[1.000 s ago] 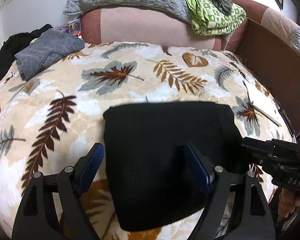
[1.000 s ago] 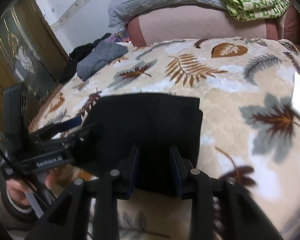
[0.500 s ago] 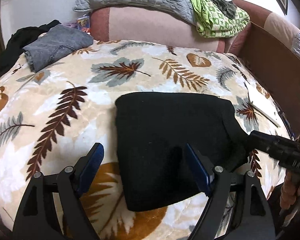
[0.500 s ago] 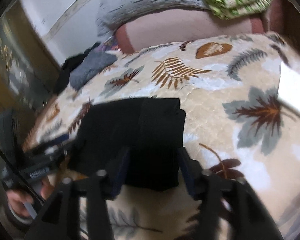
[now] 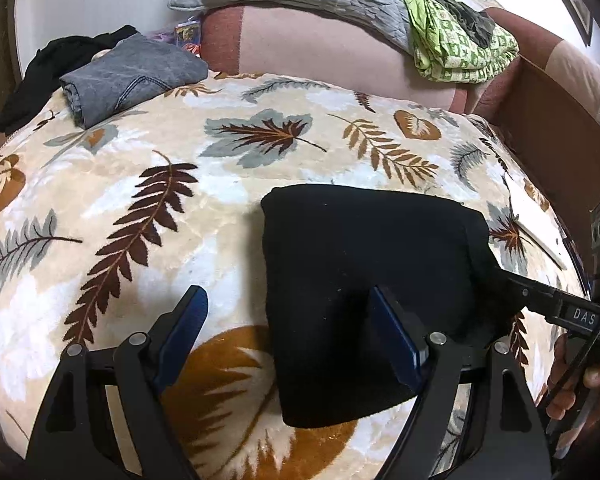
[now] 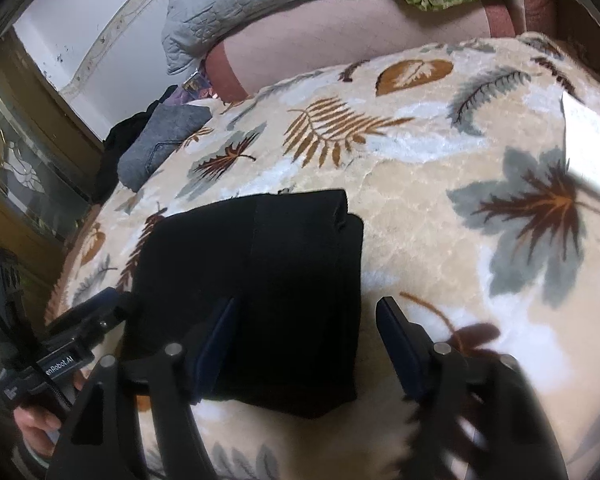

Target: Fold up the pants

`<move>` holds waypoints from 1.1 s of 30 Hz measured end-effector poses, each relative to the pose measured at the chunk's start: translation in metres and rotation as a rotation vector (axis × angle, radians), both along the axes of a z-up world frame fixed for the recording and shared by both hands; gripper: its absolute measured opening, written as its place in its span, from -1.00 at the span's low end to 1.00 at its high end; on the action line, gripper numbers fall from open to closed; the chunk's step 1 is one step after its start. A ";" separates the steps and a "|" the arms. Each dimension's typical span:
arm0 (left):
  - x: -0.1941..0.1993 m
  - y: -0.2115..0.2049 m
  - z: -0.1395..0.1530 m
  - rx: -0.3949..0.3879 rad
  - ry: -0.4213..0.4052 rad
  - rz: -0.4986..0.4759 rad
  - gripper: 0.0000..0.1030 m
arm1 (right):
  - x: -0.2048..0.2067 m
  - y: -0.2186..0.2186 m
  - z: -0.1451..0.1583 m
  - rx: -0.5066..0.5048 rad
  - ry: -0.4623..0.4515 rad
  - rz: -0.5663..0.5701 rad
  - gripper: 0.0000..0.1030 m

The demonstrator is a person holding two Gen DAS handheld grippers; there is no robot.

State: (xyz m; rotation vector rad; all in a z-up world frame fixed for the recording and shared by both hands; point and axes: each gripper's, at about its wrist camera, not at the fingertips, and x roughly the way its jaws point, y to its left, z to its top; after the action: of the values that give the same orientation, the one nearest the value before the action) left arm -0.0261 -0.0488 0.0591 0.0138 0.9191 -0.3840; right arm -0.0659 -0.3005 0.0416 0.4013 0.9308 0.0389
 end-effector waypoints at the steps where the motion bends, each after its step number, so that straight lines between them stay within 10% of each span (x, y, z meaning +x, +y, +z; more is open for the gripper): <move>1: 0.001 0.001 -0.001 -0.001 0.002 0.001 0.61 | 0.001 0.000 0.000 -0.003 0.000 0.001 0.45; 26: 0.029 0.012 -0.031 -0.243 0.173 -0.022 0.88 | 0.020 -0.010 -0.033 0.201 0.018 0.028 0.54; 31: 0.024 -0.003 -0.034 -0.234 0.170 -0.076 1.00 | 0.017 -0.004 -0.029 0.160 -0.014 0.037 0.05; 33: 0.022 -0.009 -0.032 -0.223 0.166 -0.103 0.60 | 0.015 -0.003 -0.022 0.149 -0.033 0.035 -0.12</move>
State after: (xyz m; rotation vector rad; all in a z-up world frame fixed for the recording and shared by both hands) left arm -0.0045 -0.0575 0.0272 -0.1780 1.0373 -0.5884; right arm -0.0511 -0.3033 0.0197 0.5211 0.9052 0.1478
